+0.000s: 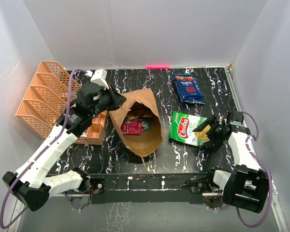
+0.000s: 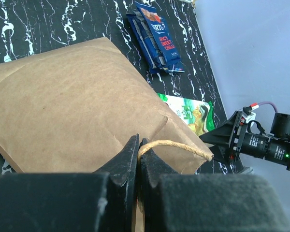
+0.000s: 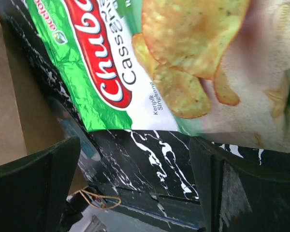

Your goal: Take the snacks out of the paper bag

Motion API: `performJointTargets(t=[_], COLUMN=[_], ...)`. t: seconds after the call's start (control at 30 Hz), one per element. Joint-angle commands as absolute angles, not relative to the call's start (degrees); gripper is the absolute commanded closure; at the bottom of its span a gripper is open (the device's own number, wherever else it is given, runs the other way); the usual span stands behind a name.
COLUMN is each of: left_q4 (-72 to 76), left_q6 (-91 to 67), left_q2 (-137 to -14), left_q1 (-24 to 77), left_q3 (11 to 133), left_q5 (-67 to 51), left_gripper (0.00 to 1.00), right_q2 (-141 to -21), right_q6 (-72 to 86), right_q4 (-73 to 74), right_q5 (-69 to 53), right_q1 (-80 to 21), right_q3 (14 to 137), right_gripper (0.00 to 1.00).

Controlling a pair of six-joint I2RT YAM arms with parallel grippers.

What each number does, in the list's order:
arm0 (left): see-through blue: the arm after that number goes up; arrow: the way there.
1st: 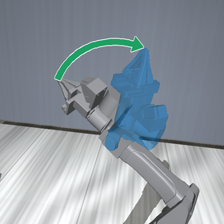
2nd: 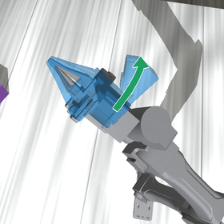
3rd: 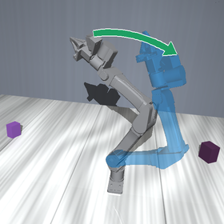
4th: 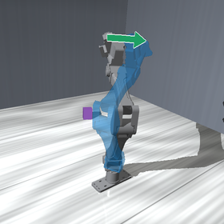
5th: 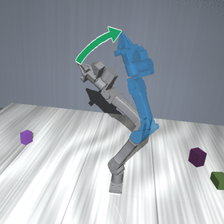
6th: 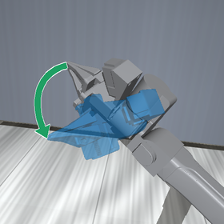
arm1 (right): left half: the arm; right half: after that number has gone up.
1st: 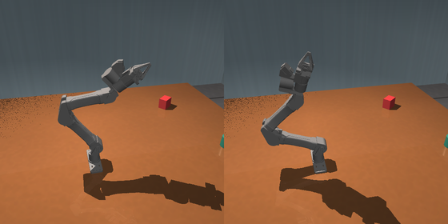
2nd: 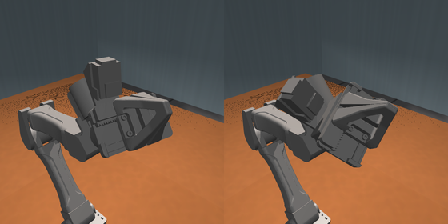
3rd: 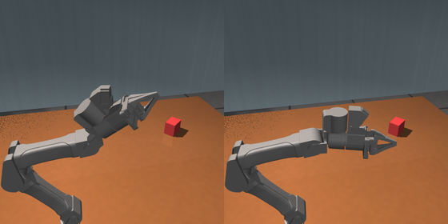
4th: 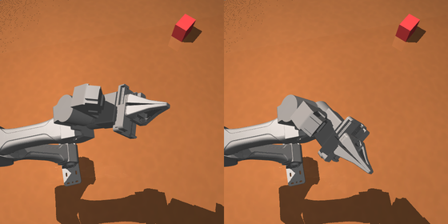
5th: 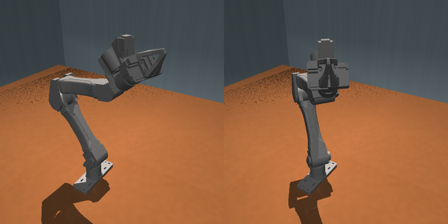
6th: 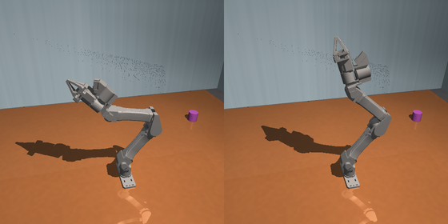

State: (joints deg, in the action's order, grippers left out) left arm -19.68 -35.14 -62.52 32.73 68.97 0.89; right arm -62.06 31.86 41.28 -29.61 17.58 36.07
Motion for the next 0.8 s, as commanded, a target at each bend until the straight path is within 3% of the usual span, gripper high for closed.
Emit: performJointTargets(t=[0.0,0.3,0.43,0.57,0.77], left_q4=[-18.9,-22.1,-21.8,-19.0,-17.7], left_q6=[-35.5,-34.0,-33.2,-32.8,-32.9], left_q2=[-61.4,-60.8,-59.6,-59.4,-60.3], left_q1=[32.4,32.4,32.4,32.4,32.4], left_q3=[68.8,72.1,71.5,69.8,69.2], left_q5=[0.6,1.4,1.1,-1.7,-3.1], left_gripper=[1.0,1.0,1.0,1.0,1.0], right_q2=[-59.6,-74.0,-71.1,-65.8,-58.5], right_q6=[36.8,37.5,33.6,31.0,28.0], right_q4=[34.2,24.9,27.6,29.2,27.1], right_q5=[-22.1,-7.6,-4.1,-8.6,-26.6], right_q1=[17.7,20.2,20.3,20.2,15.0], right_q3=[36.2,37.6,42.7,45.4,47.0], right_gripper=[0.01,0.0,0.0,0.01,0.02])
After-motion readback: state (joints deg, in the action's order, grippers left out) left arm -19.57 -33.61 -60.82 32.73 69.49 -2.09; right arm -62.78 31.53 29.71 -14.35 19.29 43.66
